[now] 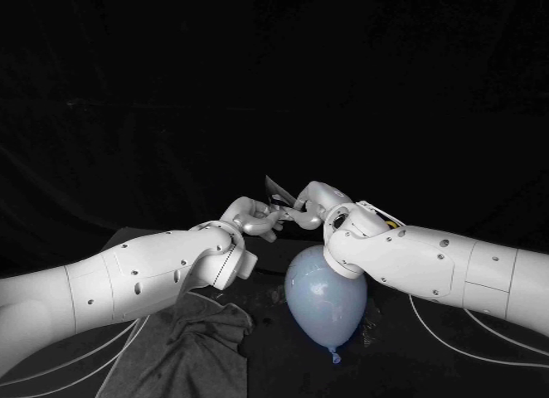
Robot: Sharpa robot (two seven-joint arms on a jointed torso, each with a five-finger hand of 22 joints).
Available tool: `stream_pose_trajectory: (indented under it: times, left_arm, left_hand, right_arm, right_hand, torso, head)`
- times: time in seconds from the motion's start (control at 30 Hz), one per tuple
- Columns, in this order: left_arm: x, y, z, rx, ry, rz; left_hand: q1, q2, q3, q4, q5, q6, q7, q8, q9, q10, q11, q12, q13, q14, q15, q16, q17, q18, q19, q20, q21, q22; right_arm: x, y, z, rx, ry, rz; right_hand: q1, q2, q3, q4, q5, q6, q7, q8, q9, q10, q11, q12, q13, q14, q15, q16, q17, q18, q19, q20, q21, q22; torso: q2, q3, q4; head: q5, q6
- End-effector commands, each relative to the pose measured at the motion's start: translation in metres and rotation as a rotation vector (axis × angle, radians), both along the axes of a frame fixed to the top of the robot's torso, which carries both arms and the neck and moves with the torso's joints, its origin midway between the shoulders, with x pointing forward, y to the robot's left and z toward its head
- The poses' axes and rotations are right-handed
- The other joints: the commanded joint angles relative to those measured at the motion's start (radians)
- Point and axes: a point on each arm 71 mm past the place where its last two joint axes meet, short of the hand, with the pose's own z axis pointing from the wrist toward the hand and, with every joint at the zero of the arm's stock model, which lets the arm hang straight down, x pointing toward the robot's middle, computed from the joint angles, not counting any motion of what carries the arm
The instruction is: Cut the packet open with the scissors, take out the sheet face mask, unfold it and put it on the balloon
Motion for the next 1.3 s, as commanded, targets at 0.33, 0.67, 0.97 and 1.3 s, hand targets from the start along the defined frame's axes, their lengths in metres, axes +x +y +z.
stream_pose_trajectory:
  times: [0.33, 0.67, 0.97, 1.3]
  left_arm:
    - [0.001, 0.002, 0.003, -0.013, -0.019, -0.016]
    - [0.001, 0.001, 0.002, -0.009, -0.009, -0.027]
    - [0.001, 0.001, 0.002, -0.001, -0.008, -0.034]
    - [0.002, 0.006, 0.000, 0.008, 0.010, -0.026]
  left_hand:
    - [-0.031, 0.011, 0.081, -0.115, 0.004, 0.024, -0.013, 0.001, -0.001, 0.029, -0.011, -0.015, -0.009, -0.001, -0.007, -0.003, 0.000, 0.006, -0.052, -0.002, 0.072, 0.051]
    - [-0.072, 0.006, 0.125, -0.179, 0.004, 0.045, -0.016, -0.011, 0.000, 0.049, -0.015, -0.032, -0.018, 0.007, -0.011, -0.005, 0.000, 0.007, -0.107, -0.005, 0.164, 0.116]
    - [-0.099, 0.006, 0.157, -0.210, 0.004, 0.055, -0.019, -0.014, 0.010, 0.059, -0.017, -0.039, -0.021, 0.012, -0.013, -0.004, 0.001, 0.008, -0.135, -0.005, 0.212, 0.149]
    - [-0.114, 0.008, 0.169, -0.222, 0.003, 0.061, -0.022, -0.012, 0.020, 0.066, -0.019, -0.041, -0.021, 0.016, -0.015, -0.002, 0.002, 0.009, -0.145, -0.004, 0.231, 0.161]
  right_arm:
    - [0.001, -0.004, 0.011, 0.137, -0.127, 0.037]
    - [0.002, -0.001, 0.016, 0.170, -0.187, 0.062]
    - [0.005, 0.001, 0.017, 0.157, -0.196, 0.071]
    - [0.011, -0.009, 0.023, 0.138, -0.240, 0.009]
  right_hand:
    - [-0.110, -0.071, -0.029, -0.011, 0.009, -0.125, 0.052, -0.055, 0.011, 0.068, -0.001, -0.213, 0.143, 0.081, 0.028, -0.032, 0.147, 0.035, -0.086, 0.028, -0.143, 0.006]
    - [-0.021, -0.008, 0.000, -0.061, 0.019, -0.058, 0.021, -0.022, 0.023, 0.088, -0.026, -0.177, 0.159, 0.090, 0.009, -0.020, 0.179, 0.028, -0.057, 0.020, -0.108, 0.036]
    - [0.007, 0.021, 0.067, -0.112, -0.011, -0.029, 0.009, 0.013, 0.038, 0.114, -0.038, -0.125, 0.188, 0.099, -0.002, -0.004, 0.222, 0.015, -0.022, 0.007, -0.055, 0.077]
    - [0.000, 0.014, 0.087, -0.132, -0.011, -0.023, 0.007, 0.023, 0.041, 0.122, -0.041, -0.108, 0.197, 0.102, -0.005, 0.001, 0.236, 0.010, -0.007, 0.004, -0.031, 0.096]
  torso:
    - [-0.001, 0.0006, -0.0004]
    - [0.000, 0.0001, -0.0002]
    - [0.000, -0.0008, 0.0008]
    - [-0.001, -0.0001, 0.0000]
  head:
    - [0.003, 0.002]
    - [0.003, 0.000]
    - [0.001, -0.002]
    - [0.001, 0.000]
